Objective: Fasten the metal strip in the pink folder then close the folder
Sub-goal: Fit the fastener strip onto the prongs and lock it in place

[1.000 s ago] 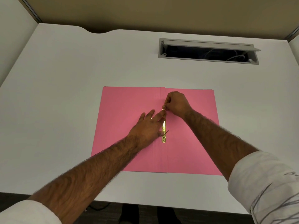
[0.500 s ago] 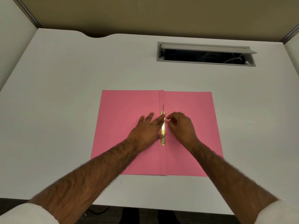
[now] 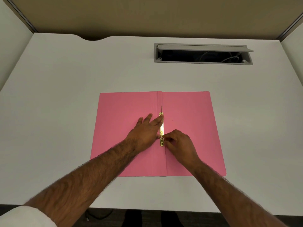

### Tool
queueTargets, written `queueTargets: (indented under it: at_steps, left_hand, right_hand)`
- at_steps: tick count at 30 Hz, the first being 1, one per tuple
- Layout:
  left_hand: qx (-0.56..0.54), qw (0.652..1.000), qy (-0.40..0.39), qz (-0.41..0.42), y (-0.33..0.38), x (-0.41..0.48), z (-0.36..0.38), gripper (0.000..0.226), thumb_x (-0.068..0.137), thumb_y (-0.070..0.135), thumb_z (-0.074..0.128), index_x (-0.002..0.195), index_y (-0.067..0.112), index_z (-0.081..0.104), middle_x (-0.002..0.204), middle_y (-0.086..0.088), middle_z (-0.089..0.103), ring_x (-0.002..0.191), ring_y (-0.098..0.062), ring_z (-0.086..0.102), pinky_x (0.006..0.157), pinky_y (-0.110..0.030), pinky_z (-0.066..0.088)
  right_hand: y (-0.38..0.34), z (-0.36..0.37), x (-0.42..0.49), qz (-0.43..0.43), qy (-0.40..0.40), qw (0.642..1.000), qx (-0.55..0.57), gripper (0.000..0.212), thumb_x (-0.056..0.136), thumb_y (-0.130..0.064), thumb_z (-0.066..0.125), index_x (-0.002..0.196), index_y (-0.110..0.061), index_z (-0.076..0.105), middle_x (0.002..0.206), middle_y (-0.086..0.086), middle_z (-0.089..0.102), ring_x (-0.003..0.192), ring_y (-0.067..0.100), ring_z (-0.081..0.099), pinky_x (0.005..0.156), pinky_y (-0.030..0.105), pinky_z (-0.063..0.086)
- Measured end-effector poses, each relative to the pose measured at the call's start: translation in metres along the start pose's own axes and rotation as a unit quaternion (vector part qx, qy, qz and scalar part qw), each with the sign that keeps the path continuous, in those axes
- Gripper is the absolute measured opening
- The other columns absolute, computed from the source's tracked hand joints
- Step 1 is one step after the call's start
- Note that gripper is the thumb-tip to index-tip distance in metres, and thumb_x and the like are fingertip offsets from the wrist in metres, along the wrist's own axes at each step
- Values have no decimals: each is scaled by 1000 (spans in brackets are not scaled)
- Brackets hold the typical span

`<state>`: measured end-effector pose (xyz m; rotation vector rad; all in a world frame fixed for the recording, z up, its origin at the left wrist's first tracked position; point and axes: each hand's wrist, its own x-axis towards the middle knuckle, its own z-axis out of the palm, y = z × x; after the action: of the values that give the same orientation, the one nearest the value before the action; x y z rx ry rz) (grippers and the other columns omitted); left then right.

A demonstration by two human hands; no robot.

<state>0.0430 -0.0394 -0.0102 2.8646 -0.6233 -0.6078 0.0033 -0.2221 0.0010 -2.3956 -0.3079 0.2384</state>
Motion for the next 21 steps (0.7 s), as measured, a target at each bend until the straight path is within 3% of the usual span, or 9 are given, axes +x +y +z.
queueTargets:
  at_steps: [11,18,21]
  left_hand:
    - [-7,1000,7,0,0,0,0,75,99,41,54,159,17,17,170,5,3,154,-36,9,121,-59,17]
    - [1,1000,11,4,-1,-1,0,75,99,40,55,159,16,17,170,4,4,154,-36,10,121,-59,19]
    - [1,1000,10,3,0,-2,-1,75,99,40,54,160,16,16,170,4,4,154,-36,11,121,-59,19]
  right_hand:
    - [5,0,3,-44,8,996,-74,10,88,-17,71,93,-15,79,85,2,74,77,19,62,73,40,51]
    - [11,3,-6,-146,-4,972,-182,19,91,-23,60,93,-15,77,81,1,70,73,21,56,67,34,40]
    - [11,6,-8,-191,0,953,-234,14,91,-20,64,91,-12,75,77,4,68,69,24,56,64,36,42]
